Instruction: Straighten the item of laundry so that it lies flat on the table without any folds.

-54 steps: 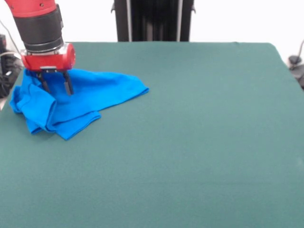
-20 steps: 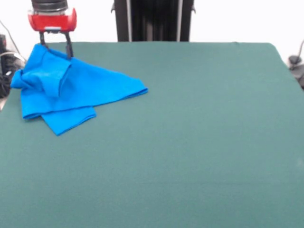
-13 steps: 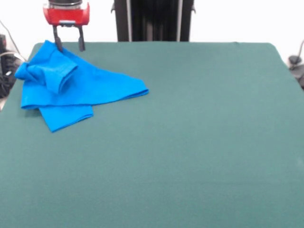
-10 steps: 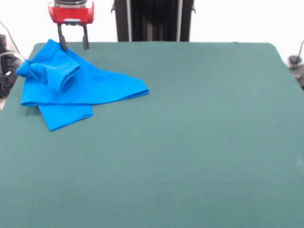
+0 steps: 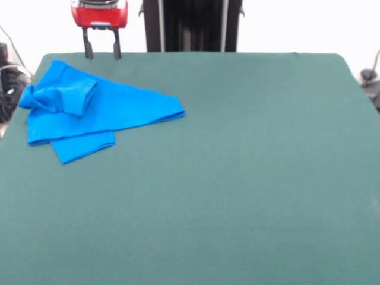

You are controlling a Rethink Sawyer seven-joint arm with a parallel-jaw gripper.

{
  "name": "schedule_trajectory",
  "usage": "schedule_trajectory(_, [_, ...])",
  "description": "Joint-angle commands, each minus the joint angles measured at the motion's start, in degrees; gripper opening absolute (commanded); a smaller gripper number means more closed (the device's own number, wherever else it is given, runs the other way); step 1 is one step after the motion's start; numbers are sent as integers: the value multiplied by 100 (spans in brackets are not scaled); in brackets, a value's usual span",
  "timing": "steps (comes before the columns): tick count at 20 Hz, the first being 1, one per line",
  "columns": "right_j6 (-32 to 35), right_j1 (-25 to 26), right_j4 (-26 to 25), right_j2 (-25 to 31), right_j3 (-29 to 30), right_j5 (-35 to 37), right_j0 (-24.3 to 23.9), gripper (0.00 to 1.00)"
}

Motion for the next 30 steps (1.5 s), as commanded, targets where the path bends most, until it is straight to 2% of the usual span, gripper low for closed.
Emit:
schedule_trajectory(1, [479, 148, 573, 18, -486, 474, 453, 100])
schedule_trajectory(7, [-33, 491, 764, 83, -1196, 786, 506, 100])
schedule_trajectory(14, [-311, 786, 822, 127, -1640, 882, 497, 100])
schedule_trajectory(20, [-328, 862, 791, 100, -1726, 862, 518, 100])
schedule_trajectory(30, [-188, 1226, 476, -64, -1764, 432, 545, 100])
